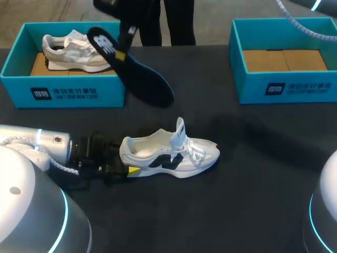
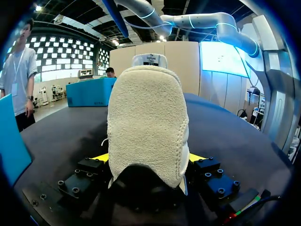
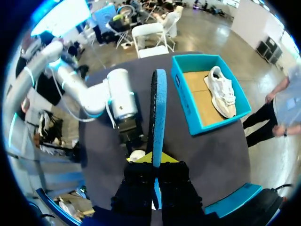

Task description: Take the shoe out of the shoebox, open the shoe tongue, remove and reinsert the insole, then place the shoe into the shoebox

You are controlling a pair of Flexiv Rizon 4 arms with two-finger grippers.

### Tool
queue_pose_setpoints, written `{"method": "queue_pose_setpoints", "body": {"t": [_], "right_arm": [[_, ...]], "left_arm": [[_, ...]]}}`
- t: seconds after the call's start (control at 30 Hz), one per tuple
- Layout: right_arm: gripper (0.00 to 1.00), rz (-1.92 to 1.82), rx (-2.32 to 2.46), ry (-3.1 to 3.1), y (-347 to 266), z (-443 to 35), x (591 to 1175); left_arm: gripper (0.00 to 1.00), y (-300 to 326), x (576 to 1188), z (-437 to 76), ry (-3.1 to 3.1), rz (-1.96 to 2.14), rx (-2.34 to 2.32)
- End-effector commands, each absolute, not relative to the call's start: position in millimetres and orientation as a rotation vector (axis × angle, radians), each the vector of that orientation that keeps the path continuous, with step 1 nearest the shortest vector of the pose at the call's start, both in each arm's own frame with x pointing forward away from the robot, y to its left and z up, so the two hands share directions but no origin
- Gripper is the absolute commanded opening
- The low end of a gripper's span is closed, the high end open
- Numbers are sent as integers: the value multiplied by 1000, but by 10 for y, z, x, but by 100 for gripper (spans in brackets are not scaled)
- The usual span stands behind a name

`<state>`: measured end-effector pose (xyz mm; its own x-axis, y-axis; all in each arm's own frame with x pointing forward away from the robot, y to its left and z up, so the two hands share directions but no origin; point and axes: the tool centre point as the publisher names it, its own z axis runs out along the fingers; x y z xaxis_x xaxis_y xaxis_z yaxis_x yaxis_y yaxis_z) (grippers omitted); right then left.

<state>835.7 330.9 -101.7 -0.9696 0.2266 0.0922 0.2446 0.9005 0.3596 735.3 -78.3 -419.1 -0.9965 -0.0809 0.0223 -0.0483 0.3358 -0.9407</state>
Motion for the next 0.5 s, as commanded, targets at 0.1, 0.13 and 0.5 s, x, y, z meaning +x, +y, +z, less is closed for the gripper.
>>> {"method": "queue_pose_setpoints", "body": {"t": [0.1, 0.13, 0.5], "right_arm": [[0, -666, -484, -2851, 3267, -852, 8441], [0, -669, -497, -2824, 3269, -839, 8443], [0, -632, -488, -2804, 3320, -722, 8459]], "left_arm": [[0, -772, 7361, -4215, 2546, -1789, -122], [0, -772, 7361, -4215, 2546, -1789, -122], [0, -772, 7361, -4215, 2546, -1789, -122]]}}
